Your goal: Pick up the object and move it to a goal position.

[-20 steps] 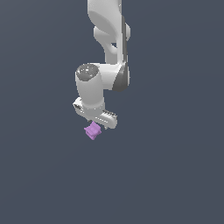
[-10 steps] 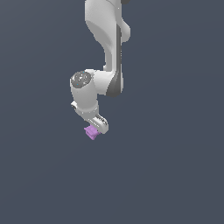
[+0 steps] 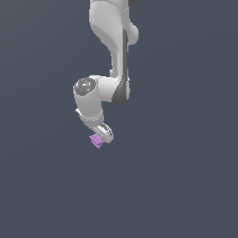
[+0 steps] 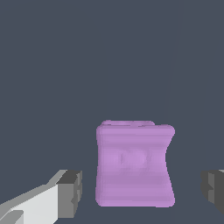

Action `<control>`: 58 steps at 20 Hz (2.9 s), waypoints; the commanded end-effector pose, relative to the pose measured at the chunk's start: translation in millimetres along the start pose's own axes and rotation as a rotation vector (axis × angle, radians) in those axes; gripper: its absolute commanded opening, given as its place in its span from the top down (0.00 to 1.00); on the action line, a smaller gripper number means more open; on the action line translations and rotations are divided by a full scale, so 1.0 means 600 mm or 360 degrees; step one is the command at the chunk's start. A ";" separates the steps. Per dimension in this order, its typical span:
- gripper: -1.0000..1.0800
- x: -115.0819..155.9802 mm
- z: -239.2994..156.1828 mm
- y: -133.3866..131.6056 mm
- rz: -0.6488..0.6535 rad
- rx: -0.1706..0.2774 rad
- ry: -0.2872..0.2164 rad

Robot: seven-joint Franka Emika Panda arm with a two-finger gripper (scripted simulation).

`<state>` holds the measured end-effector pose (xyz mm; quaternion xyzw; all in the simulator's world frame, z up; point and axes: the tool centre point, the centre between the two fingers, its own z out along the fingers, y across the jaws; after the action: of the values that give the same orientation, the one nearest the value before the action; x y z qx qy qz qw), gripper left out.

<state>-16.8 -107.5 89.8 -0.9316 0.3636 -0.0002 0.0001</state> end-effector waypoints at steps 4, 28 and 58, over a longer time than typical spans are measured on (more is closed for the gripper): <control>0.04 -0.001 0.028 0.001 0.0004 -0.0001 -0.0001; 1.00 0.000 0.075 -0.003 0.0006 0.0001 0.0003; 1.00 -0.011 -0.443 -0.223 -0.0079 -0.0015 0.0314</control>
<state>65.6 -11.6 338.8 -0.9358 0.3400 -0.0857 -0.0375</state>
